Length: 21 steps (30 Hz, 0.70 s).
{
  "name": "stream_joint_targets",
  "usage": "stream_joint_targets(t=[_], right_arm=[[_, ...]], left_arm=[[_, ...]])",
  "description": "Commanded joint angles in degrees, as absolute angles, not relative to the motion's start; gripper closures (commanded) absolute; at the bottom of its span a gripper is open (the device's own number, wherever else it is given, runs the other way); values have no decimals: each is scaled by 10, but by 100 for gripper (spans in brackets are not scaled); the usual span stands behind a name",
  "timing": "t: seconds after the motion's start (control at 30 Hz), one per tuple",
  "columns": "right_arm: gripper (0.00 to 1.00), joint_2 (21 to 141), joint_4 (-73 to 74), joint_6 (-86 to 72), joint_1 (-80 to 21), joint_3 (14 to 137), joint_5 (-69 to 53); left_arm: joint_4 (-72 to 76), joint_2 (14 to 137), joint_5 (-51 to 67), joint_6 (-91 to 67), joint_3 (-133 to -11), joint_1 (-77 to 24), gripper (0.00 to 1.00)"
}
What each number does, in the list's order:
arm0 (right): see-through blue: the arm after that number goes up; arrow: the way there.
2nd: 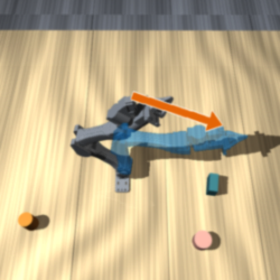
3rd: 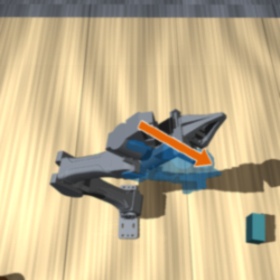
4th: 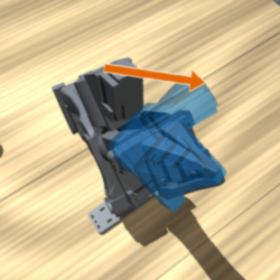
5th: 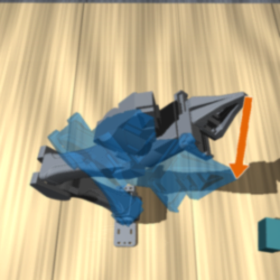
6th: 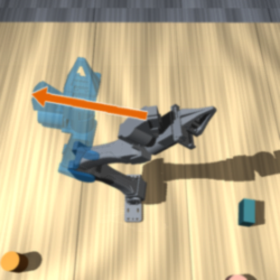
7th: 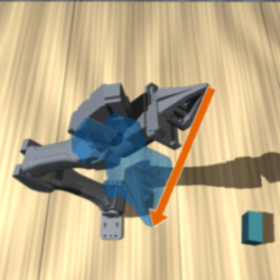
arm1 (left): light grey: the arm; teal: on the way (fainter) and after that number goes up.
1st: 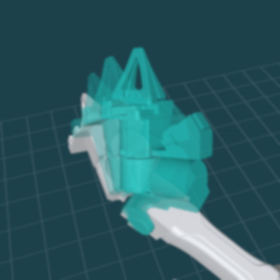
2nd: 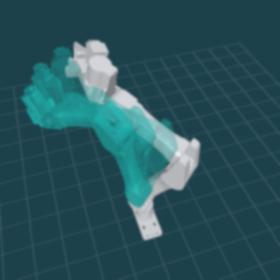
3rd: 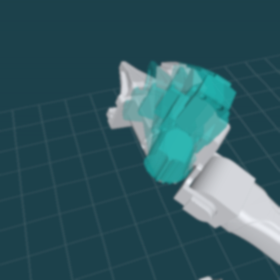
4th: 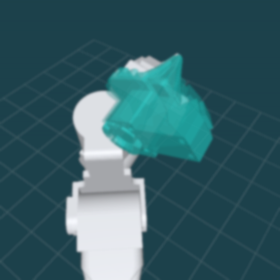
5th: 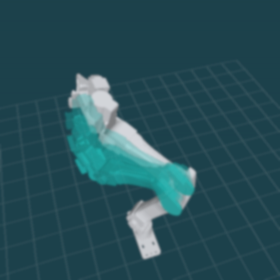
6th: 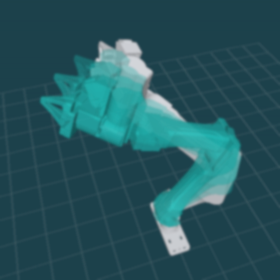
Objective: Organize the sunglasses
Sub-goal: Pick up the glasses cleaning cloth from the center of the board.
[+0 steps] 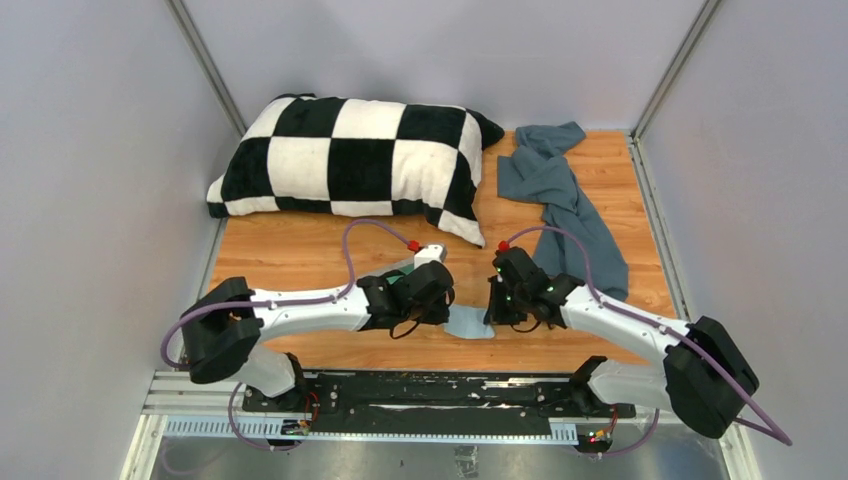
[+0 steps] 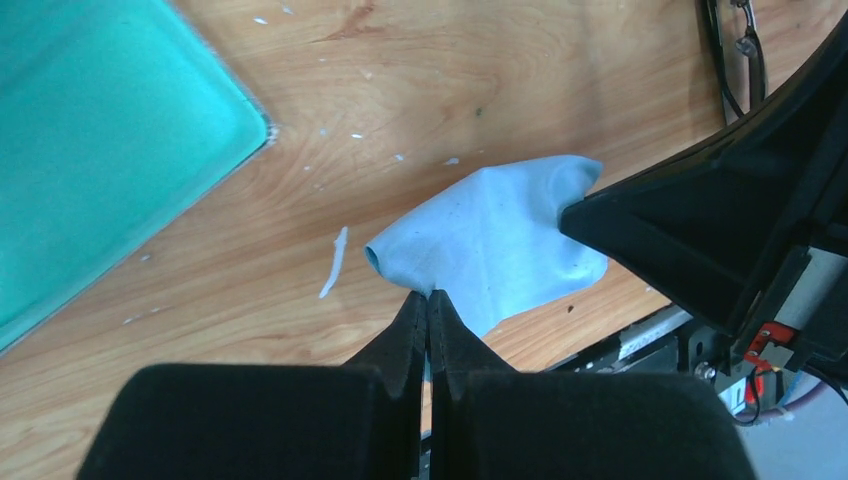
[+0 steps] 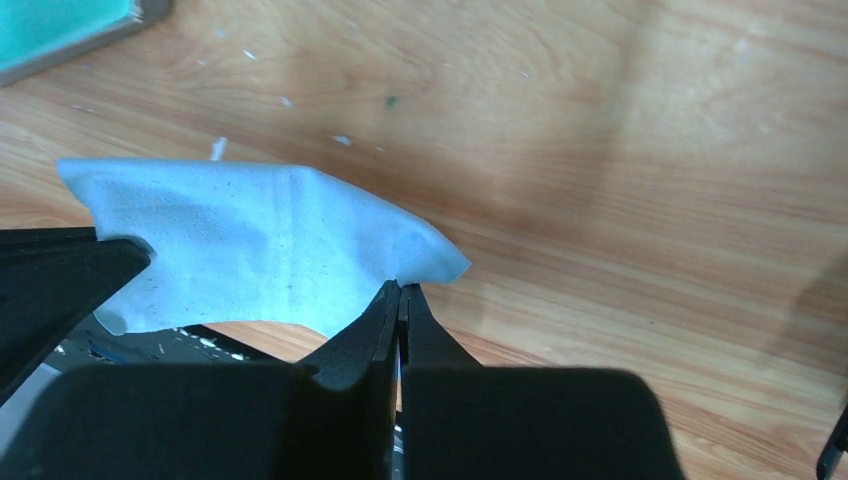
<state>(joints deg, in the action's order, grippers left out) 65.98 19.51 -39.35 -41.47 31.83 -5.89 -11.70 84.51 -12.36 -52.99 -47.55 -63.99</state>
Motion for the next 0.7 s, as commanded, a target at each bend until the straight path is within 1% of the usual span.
stream_joint_targets(t=[0.0,0.17,0.37,0.5,0.67], right_arm=[[100,685,207,-381,-441,368,-40],[100,734,188,-375,-455,425,-43],[100,818,164,-353,-470,505,-42],[100,879,156,-339,-478,561,-43],[100,943,144,-332,-483,612,-48]], left_arm=[[-166,801,-179,-525,-455,-642,100],[-200,737,-209,-533,-423,-624,100],[-227,646,-226,-533,-366,-570,100],[-233,621,-225,-521,-341,-534,100],[-237,622,-247,-507,-331,-510,100]])
